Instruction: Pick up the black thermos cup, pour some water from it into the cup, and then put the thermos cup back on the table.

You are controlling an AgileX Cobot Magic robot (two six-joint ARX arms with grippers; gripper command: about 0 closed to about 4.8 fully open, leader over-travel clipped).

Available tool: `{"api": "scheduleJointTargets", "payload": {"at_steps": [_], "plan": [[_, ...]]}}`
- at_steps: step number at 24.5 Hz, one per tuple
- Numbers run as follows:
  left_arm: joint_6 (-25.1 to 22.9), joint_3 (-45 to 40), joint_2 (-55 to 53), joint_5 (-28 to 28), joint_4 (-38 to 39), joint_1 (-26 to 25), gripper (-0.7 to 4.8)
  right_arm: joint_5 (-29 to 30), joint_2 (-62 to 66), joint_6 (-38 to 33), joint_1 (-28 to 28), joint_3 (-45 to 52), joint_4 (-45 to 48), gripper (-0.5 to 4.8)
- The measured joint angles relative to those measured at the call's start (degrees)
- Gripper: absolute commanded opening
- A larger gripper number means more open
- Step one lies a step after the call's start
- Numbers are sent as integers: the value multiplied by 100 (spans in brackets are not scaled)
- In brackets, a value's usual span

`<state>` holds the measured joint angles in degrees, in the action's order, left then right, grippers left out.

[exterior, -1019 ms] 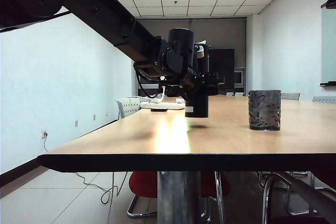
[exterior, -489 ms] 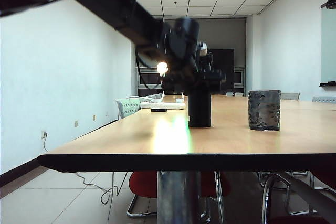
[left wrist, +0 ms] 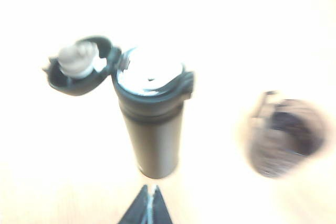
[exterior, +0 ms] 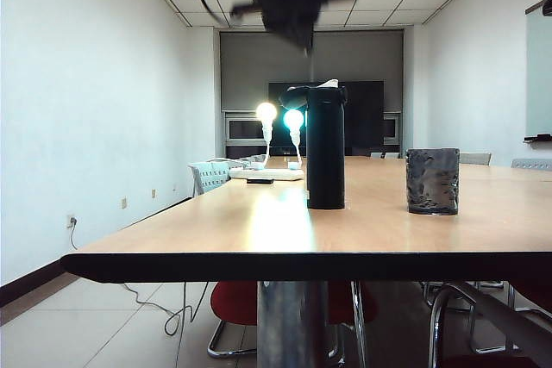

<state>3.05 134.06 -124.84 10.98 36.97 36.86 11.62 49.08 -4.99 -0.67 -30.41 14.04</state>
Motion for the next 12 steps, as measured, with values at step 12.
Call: {"api": "scheduleJointTargets", "payload": {"at_steps": [12], "plan": [[-525, 24, 2026, -31, 955, 382, -6, 0, -791, 354, 11, 844, 105, -1]]}}
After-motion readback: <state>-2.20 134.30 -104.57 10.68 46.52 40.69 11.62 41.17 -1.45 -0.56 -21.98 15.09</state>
